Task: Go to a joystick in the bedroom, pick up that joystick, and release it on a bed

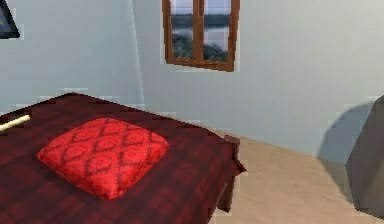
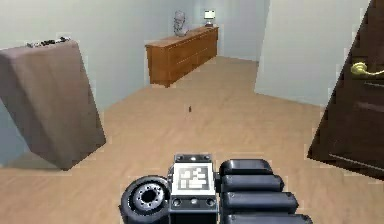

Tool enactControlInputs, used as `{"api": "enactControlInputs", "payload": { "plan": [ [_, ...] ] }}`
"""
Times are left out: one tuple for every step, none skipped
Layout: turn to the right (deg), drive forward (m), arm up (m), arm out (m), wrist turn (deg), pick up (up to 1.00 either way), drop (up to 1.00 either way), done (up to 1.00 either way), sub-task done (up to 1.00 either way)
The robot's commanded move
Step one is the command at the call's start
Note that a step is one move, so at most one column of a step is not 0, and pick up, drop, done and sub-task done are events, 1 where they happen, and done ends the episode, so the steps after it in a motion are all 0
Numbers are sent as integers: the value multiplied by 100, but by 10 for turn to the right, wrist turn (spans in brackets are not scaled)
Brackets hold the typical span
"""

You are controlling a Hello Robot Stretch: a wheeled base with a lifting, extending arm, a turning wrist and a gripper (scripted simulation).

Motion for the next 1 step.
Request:
{"api": "enactControlInputs", "payload": {
  "plan": [
    [90, 0, 0, 0, 0, 0, 0, 0, 0]
  ]
}}
